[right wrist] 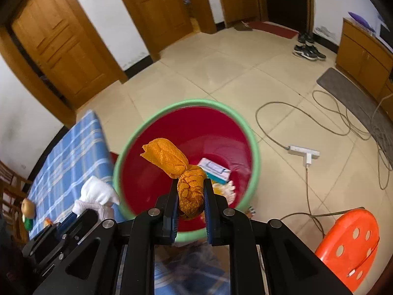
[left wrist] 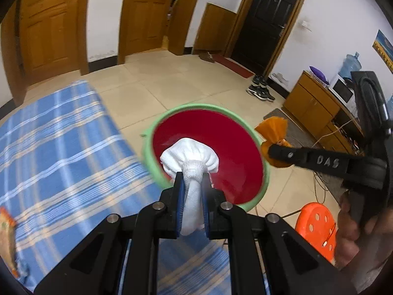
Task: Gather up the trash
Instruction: 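Carry the orange wrapper and white tissue to the red basin and release both, then move both tools back over the table toward the remaining items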
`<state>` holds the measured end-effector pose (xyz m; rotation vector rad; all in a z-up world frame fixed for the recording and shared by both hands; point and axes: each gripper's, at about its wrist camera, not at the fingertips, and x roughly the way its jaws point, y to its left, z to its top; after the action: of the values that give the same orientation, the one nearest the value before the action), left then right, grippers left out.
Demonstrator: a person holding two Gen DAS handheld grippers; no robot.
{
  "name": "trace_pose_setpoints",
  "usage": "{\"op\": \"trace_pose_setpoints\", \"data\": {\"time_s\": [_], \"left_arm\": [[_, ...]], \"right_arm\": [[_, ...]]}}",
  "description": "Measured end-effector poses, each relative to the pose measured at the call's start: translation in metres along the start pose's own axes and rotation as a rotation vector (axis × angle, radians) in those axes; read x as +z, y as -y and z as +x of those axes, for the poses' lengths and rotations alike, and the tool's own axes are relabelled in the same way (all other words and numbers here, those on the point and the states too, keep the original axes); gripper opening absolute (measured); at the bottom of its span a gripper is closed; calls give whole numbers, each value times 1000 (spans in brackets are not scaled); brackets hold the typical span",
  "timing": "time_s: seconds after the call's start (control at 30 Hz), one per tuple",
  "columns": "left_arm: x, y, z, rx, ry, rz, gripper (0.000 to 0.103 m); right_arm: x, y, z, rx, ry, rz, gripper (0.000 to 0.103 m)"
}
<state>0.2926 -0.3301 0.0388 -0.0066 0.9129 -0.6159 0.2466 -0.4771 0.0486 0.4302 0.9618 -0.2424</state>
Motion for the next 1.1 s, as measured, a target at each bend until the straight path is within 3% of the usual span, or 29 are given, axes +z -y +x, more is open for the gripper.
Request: {"op": "trace_pose_setpoints", "data": {"time_s": [0.13,0.23,0.27,0.67,1.1], "left_arm": [[14,20,24,-22,-16,19,14],[19,31,36,-17,-24,31,34],[20,34,37,-9,-20,28,34],[14,31,35,36,-37,48,35],[-14,-28,-27,98,-4,-18,35]], "right_arm": [[12,18,7,-1,8,10,21],[19,27,9,-15,22,35,41],[19,29,9,-14,30,35,47],[11,27,20,-8,-1,41,48],[-23,-49,9,41,-20,-47,48]]}}
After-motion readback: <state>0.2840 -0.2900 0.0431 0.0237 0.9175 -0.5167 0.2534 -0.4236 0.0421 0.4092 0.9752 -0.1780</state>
